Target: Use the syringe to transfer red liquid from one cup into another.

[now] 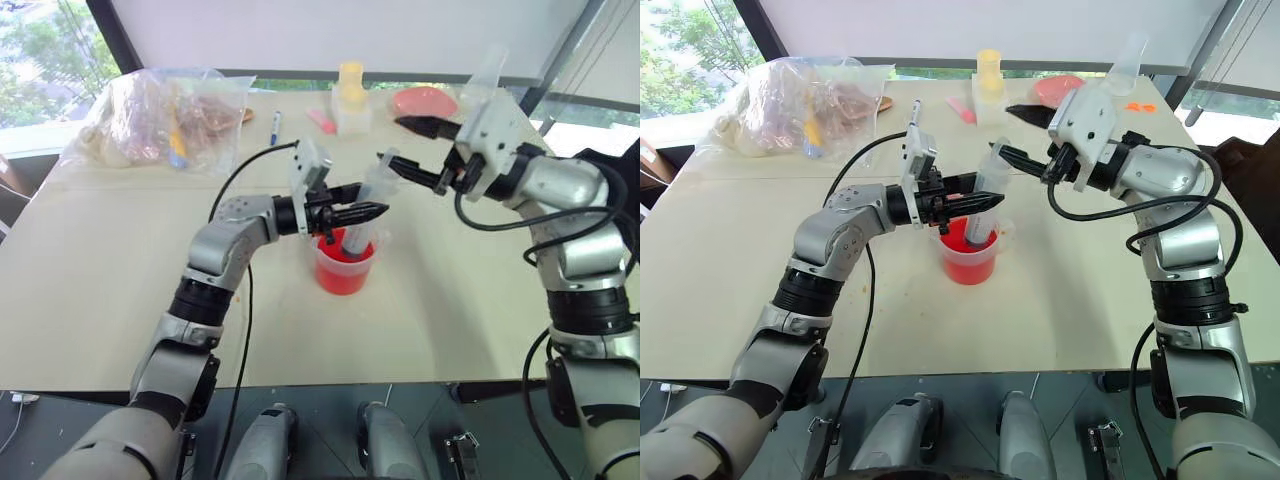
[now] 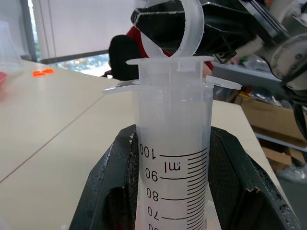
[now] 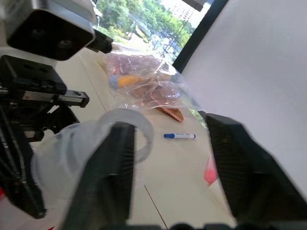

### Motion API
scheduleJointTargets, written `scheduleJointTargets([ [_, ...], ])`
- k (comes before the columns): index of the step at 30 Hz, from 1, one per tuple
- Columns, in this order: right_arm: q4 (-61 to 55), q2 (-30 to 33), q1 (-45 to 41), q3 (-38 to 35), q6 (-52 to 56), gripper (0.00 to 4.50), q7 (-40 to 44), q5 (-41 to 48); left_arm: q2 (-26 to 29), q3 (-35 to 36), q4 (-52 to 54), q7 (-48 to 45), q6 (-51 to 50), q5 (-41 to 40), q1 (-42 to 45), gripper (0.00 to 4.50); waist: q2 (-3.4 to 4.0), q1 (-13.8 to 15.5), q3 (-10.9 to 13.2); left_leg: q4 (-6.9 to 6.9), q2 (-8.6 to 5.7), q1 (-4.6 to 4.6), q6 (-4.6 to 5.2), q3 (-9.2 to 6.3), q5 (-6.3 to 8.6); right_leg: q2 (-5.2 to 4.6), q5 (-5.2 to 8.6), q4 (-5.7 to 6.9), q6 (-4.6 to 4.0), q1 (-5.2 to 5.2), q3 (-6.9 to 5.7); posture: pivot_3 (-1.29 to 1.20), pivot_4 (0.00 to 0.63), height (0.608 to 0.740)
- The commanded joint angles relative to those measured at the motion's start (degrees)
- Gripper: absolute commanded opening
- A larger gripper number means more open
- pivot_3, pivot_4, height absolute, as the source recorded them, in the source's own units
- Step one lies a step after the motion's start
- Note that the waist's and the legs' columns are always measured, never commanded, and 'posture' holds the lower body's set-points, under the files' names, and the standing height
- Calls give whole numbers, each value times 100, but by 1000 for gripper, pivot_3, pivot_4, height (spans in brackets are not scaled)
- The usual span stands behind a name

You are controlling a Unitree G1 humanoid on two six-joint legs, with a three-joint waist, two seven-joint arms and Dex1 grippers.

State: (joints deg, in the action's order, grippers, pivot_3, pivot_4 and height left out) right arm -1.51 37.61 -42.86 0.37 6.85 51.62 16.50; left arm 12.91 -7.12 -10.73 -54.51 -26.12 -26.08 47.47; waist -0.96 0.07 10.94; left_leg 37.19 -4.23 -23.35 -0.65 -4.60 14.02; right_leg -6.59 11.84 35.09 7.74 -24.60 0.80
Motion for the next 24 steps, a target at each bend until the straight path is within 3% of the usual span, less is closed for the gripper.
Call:
scheduleJointTargets([
  [1,-184,35,-83,-219,-62,25,-15,77,-43,-14,79,-41,88,45,0,1452,0,2,0,0,0,0,0,0,0,0,0,0,0,0,0,0,150,740],
  [24,241,-67,-619,-556,-542,25,-685,-142,-14,-212,241,-97,148,154,-212,1452,0,-72,0,0,0,0,-1,-5,0,2,0,2,0,0,0,0,150,740],
])
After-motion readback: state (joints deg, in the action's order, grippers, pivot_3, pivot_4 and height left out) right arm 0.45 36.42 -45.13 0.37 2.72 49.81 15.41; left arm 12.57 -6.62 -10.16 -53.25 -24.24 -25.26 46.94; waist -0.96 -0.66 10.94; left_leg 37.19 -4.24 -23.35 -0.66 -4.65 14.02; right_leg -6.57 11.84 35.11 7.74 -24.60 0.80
